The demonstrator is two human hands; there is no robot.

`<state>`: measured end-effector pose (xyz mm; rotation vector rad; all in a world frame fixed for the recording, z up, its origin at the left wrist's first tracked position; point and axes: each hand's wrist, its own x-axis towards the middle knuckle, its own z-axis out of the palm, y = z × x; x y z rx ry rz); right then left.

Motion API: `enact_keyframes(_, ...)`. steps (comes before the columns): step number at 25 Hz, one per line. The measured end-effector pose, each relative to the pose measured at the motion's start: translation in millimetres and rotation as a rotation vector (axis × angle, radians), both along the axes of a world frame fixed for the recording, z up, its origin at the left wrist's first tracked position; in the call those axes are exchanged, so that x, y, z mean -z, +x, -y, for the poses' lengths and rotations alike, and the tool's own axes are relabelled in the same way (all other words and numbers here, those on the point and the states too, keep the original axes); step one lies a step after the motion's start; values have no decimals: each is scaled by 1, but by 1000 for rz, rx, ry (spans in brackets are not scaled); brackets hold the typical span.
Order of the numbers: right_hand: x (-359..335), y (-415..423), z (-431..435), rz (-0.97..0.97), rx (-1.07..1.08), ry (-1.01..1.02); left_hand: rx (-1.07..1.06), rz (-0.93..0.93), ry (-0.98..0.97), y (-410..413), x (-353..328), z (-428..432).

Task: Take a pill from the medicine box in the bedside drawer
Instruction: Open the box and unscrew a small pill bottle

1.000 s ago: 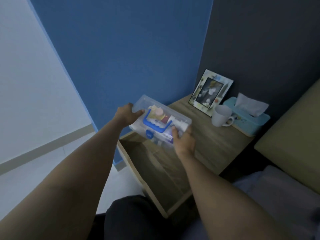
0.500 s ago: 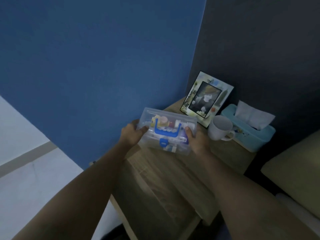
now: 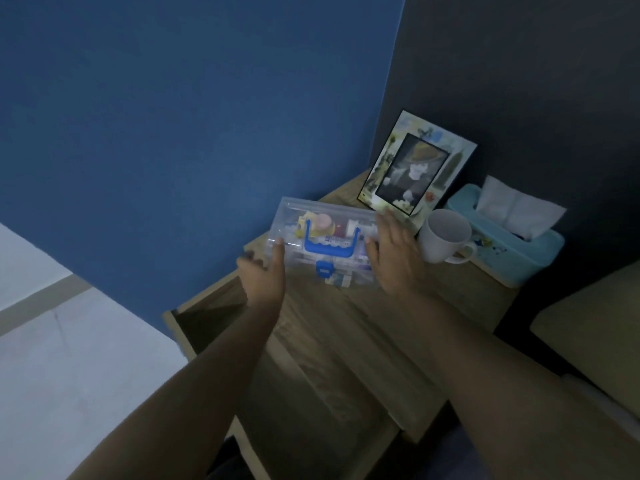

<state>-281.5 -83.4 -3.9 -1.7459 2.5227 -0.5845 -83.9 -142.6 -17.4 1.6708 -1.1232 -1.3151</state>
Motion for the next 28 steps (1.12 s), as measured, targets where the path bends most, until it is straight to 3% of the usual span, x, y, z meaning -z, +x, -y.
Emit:
enact_keyframes(1, 0, -1, -1, -36, -105, 49, -30, -58, 97, -6, 4, -13)
enact_keyframes(3, 2, -4, -2, -30, -211, 133, 127, -145, 209, -21, 9, -30)
enact_keyframes(6, 5, -6, 1, 9, -223, 152, 300, -118, 168, -40, 11, -34)
enact_keyframes(15, 7, -4, 0, 53, -212, 93, 291, -239, 147, -32, 24, -29)
enact_keyframes(20, 5, -4, -1, 72, -203, 116, 299, -210, 135, -20, 28, -31)
enact_keyframes(23, 3, -4, -1, 65, -208, 136, 195, -223, 173, -15, 24, -30)
enact_keyframes(26, -1, -3, -2, 96, -205, 159, -82, -164, 77, 0, 15, -23)
enact_keyframes(28, -2, -4, -5, 115, -213, 182, -62, -122, 11, 9, 11, -10)
